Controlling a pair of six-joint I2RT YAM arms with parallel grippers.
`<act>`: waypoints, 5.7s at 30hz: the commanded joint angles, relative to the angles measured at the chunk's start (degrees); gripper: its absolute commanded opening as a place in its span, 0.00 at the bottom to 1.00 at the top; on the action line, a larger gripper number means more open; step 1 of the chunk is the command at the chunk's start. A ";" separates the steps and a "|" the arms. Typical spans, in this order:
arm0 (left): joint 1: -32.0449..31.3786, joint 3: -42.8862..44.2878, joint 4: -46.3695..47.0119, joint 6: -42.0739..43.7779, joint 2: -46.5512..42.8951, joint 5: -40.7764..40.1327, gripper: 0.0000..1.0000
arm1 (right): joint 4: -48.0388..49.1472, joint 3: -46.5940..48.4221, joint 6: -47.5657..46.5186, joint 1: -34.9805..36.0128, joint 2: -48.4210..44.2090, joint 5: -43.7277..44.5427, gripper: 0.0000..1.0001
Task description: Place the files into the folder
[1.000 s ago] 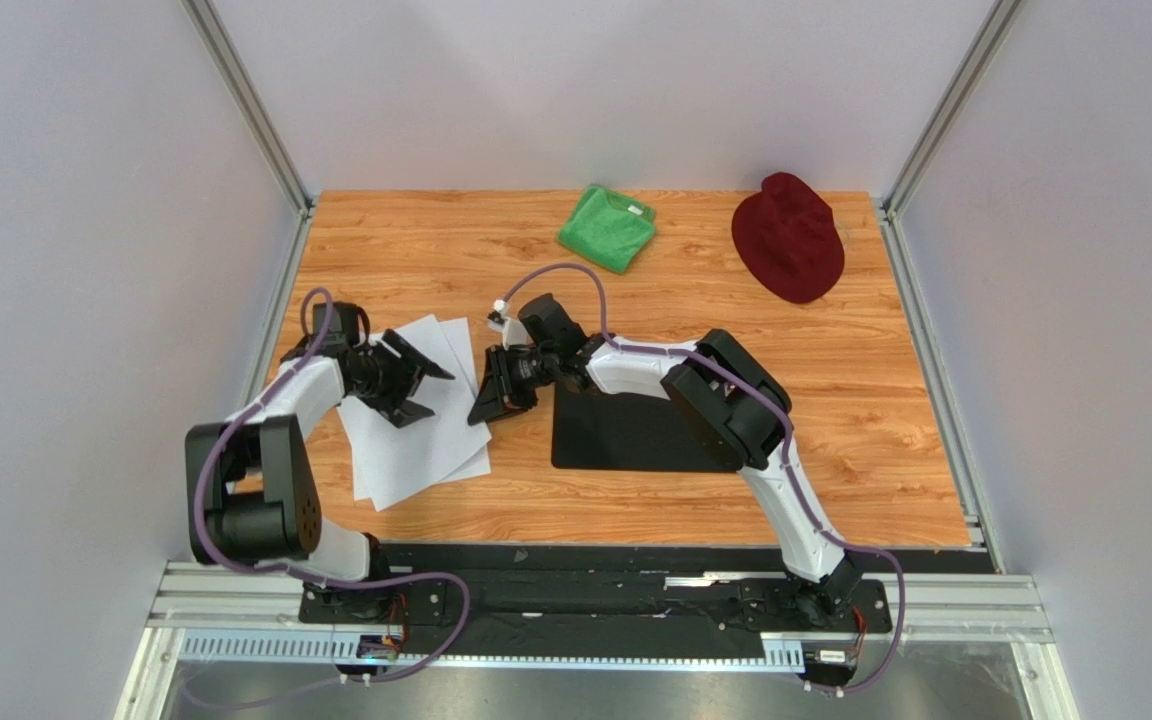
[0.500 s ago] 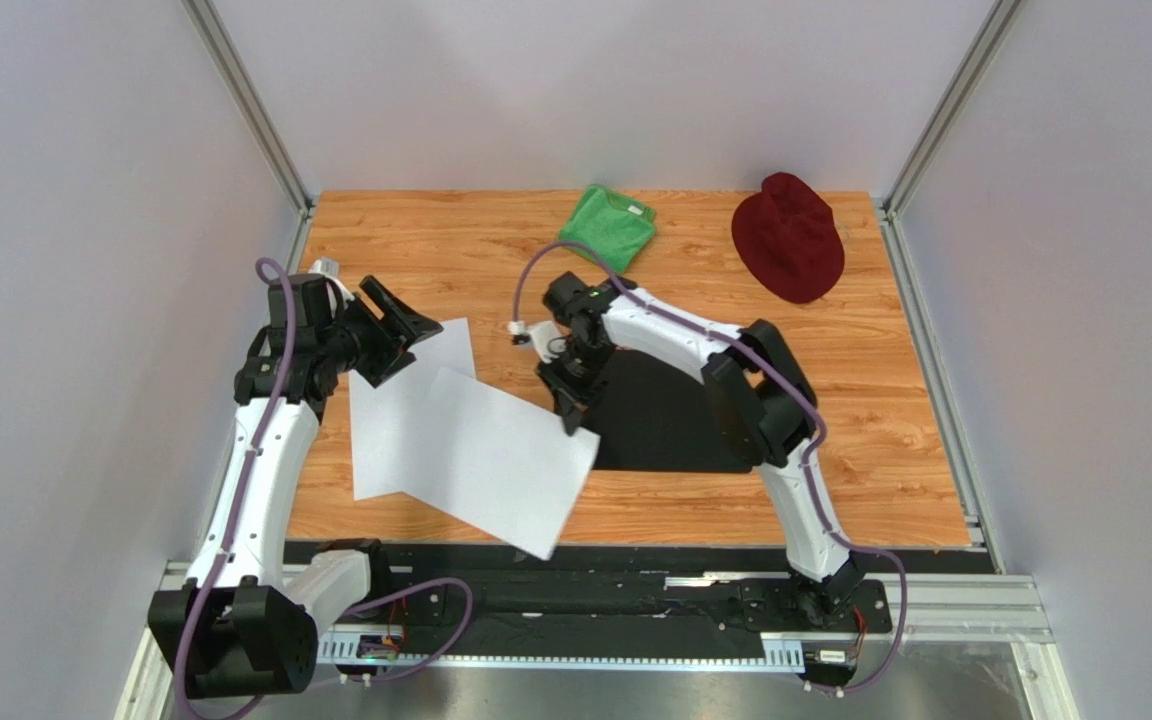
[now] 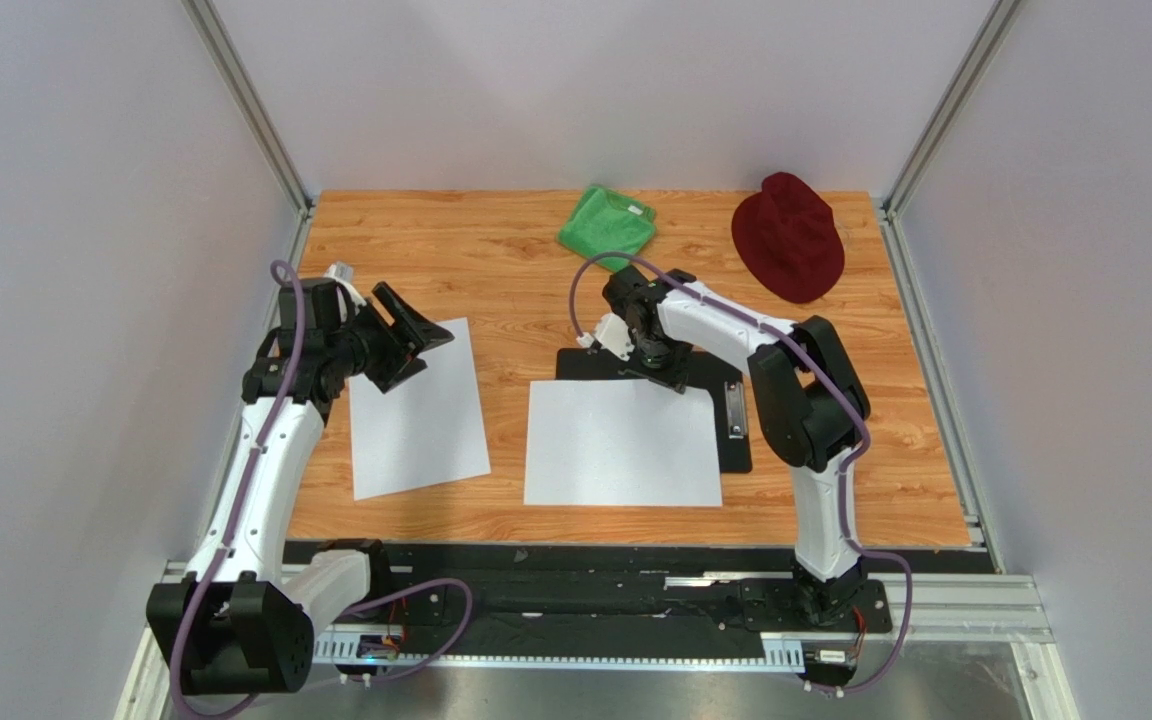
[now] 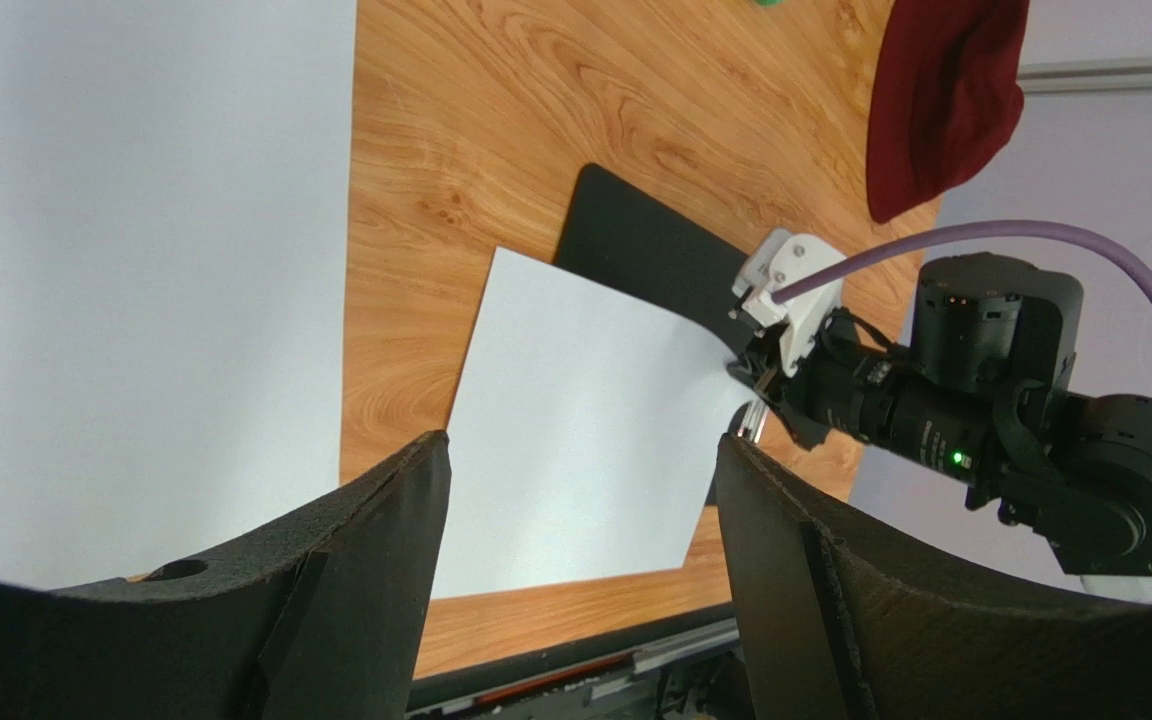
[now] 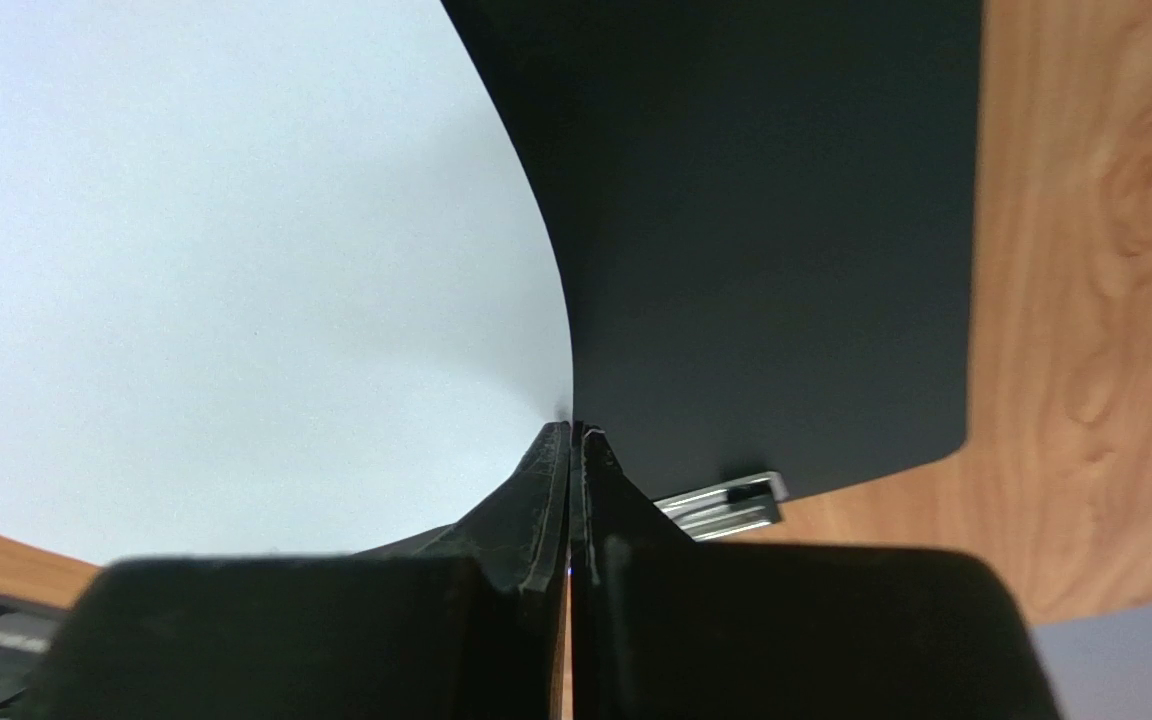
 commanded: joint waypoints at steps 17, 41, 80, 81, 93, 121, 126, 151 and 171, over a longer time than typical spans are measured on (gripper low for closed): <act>-0.99 -0.21 4.05 1.26 3.40 2.51 0.74 | 4.17 6.30 -6.33 -3.61 3.84 5.87 0.17; -40.45 13.85 0.71 7.15 33.36 -19.45 0.68 | 26.05 -29.20 52.99 -20.66 -33.34 -7.85 0.47; -43.71 25.54 2.55 -1.28 53.84 -16.92 0.69 | 29.65 -31.22 48.77 -18.37 -21.02 -3.09 0.00; -43.62 25.63 2.64 -1.73 54.20 -16.74 0.69 | 30.18 -31.49 48.51 -18.55 -21.73 -4.14 0.00; -43.71 25.63 3.87 -4.81 57.28 -13.93 0.69 | 37.30 -35.79 51.68 -24.17 -29.47 -26.11 0.00; -41.07 26.68 2.64 -0.24 59.47 -11.38 0.69 | 44.96 -42.39 56.16 -35.43 -25.96 -43.97 0.00; -40.98 25.64 0.97 1.52 54.75 -16.64 0.70 | 41.71 -41.42 54.05 -35.51 -26.57 -37.48 0.00; -30.17 8.76 0.79 7.51 35.13 -16.47 0.90 | 44.16 -41.86 54.58 -37.45 -26.84 -44.14 0.00; -30.26 7.08 12.75 1.26 46.03 -6.46 0.86 | 48.03 -43.44 57.74 -38.42 -25.52 -49.76 0.00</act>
